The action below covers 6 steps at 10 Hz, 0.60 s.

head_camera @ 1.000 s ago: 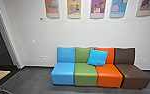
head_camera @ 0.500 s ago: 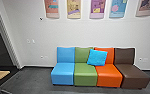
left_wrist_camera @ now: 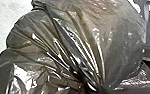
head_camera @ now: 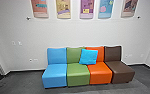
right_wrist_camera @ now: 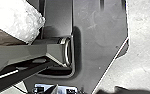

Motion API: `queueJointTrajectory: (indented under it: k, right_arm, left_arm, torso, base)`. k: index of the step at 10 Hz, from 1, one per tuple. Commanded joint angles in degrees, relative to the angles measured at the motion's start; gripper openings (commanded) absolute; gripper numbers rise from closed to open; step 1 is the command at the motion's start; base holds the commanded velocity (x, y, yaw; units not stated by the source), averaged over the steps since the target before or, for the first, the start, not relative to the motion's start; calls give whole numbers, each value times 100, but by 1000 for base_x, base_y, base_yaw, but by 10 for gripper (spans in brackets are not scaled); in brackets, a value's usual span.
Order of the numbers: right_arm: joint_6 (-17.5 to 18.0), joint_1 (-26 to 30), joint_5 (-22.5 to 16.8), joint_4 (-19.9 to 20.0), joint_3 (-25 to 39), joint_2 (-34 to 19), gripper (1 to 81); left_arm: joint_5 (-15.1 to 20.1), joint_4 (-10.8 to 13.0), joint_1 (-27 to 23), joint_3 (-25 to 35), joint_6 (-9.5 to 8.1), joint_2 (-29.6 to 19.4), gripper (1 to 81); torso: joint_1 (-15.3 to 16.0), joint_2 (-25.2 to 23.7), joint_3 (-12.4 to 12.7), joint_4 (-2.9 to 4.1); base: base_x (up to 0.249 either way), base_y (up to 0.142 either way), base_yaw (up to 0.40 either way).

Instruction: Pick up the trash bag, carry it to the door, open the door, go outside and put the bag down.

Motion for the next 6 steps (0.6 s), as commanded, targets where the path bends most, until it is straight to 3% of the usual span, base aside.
queueJointTrajectory:
  k: [1,6]
  right_arm:
    - [-15,221,-376,-30,20,32,811]
    - [-15,221,-375,-30,29,40,811]
  left_arm:
    - [446,-7,-234,-15,9,-27,10]
    - [456,2,-234,-15,9,-36,10]
  torso:
    - [0,0,0,0]
    - [0,0,0,0]
  base:
    - [0,0,-335]
    - [0,0,-337]
